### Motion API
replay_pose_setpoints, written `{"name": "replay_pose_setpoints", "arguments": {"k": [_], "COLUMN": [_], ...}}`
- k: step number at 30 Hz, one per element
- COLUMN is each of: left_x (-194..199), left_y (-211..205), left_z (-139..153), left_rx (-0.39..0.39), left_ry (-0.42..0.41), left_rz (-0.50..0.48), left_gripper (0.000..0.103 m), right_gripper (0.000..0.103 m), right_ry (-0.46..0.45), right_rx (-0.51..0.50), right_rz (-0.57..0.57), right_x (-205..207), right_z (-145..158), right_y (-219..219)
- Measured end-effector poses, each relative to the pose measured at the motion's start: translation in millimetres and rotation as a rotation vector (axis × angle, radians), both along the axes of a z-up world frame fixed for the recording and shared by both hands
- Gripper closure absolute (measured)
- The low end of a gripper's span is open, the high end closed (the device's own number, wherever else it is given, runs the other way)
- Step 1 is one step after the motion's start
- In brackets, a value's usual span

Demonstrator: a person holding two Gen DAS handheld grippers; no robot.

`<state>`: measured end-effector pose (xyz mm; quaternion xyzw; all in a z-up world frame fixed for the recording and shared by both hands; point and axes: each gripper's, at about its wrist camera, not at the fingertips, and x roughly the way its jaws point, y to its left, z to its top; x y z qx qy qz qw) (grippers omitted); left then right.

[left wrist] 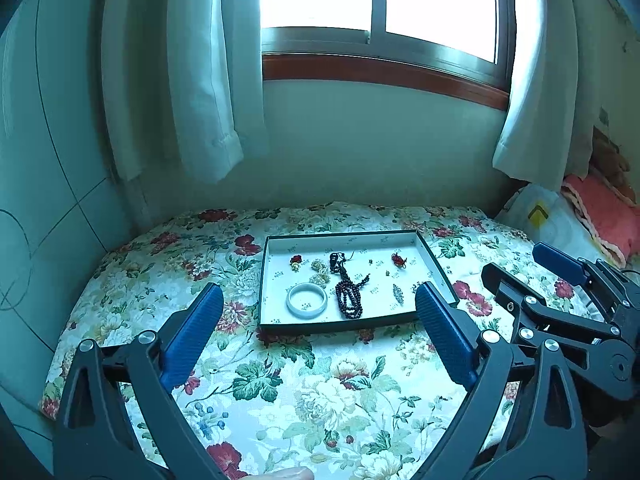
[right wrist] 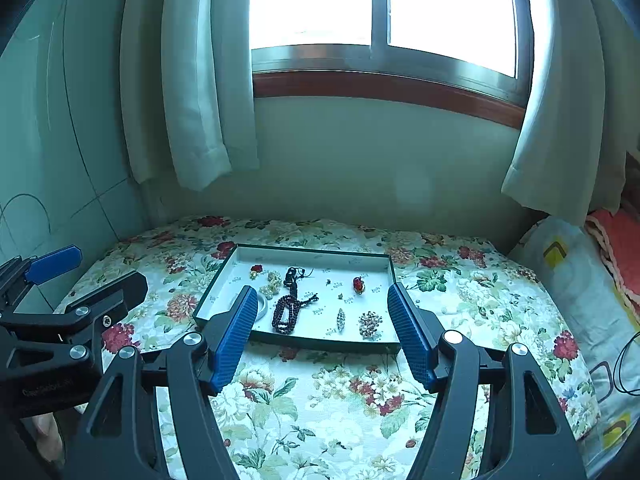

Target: Organize jewelry

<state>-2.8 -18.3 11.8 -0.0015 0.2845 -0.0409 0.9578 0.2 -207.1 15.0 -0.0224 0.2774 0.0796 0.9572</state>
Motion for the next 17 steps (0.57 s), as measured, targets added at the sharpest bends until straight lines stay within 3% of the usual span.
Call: {"name": "replay_pose_setpoints", "arguments": {"k": [10, 17], "left_x": [0.4, 19.1], "left_y": [0.1, 13.3], "left_z": [-2.4, -18.6], "left_rx": [0.034, 0.004], "left_ry": [-0.029, 0.036], "left_rz": [0.03, 0.052], "left_gripper": [0.002, 0.002], "right_gripper": [0.036, 0.036], "right_ry": [0.006, 0.031], "right_rx": [-0.001, -0.002], "right_rz": [-0.004, -0.031], "right_x": [1.5, 9.4], "right_z": [-2.5, -15.8], "right_y": [-6.9, -15.9]}}
